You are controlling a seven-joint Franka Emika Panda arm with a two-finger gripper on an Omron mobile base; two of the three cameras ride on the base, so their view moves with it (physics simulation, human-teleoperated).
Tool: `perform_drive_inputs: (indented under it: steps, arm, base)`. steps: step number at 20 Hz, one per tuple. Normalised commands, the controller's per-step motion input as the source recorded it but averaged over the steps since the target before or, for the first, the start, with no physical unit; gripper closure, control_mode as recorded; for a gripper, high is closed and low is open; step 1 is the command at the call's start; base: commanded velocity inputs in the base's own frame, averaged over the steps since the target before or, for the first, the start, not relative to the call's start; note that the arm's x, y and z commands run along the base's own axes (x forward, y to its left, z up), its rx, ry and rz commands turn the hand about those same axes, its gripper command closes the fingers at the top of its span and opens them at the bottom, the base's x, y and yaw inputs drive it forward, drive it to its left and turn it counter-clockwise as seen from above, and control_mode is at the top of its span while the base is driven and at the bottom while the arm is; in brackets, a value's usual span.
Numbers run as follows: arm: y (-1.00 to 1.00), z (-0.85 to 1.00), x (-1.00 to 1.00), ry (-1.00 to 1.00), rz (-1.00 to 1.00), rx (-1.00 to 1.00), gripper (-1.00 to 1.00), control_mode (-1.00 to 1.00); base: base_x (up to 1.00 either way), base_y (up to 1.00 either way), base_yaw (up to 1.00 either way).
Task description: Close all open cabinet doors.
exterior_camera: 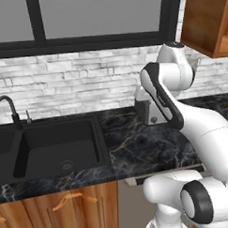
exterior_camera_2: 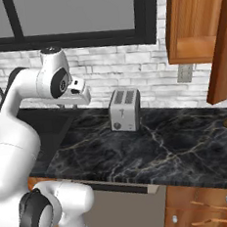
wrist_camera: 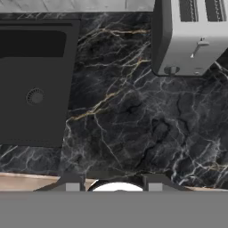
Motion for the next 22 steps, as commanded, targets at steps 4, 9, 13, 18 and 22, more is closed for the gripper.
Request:
perform_drive_inputs:
  steps: [4,9,13,18,22]
  arm:
    - [0.00,0.00,-0.22,-0.12,0.00,0.00,-1.00,-1.00]
    - [0.00,0.00,-0.22,-0.08,0.00,0.00,-1.00,-1.00]
    - [0.00,0.00,0.00,0.00,0.00,0.00,-1.00,-1.00]
    - [0.00,0.00,0.00,0.00,0.00,0.00,-1.00,-1.00]
    - [0.00,-0.08,-0.22,0.00,0.00,0.00,-1.00,1.00]
  base:
    - [0.00,0.00,0.00]
    - [0.00,0.00,0.00]
    - [0.00,0.00,0.00]
    - [0.00,0.00,0.00]
    - [-0.12,0.00,0.00]
